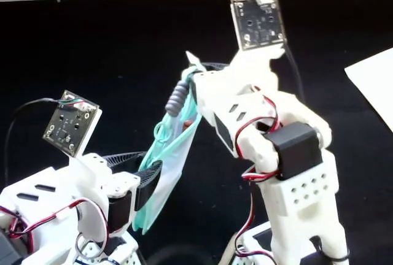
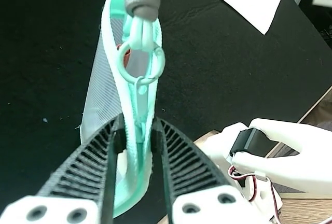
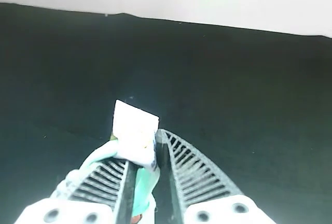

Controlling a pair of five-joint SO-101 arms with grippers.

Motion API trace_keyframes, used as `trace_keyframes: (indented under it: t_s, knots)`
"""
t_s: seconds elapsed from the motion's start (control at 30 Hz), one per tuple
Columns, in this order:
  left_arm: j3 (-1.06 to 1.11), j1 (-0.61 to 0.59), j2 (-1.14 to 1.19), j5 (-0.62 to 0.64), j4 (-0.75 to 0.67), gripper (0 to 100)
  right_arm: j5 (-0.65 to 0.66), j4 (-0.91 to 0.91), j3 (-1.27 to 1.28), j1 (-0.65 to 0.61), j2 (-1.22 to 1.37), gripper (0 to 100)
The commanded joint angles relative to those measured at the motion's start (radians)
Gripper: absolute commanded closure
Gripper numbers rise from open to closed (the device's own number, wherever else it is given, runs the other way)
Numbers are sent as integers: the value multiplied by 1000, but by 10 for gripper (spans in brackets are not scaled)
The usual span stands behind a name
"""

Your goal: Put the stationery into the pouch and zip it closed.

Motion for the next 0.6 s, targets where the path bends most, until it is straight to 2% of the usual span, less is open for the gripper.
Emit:
trace_keyframes:
  t_s: [0.0, 0.3, 0.57]
  knots:
    - [5, 15, 2, -5, 15, 993, -5, -36, -13, 105, -5, 992]
    - [5, 15, 1, -5, 17, 993, 9, -47, -5, 237, 2, 992]
    - [5, 15, 1, -23, 17, 993, 37, -85, -4, 280, 5, 992]
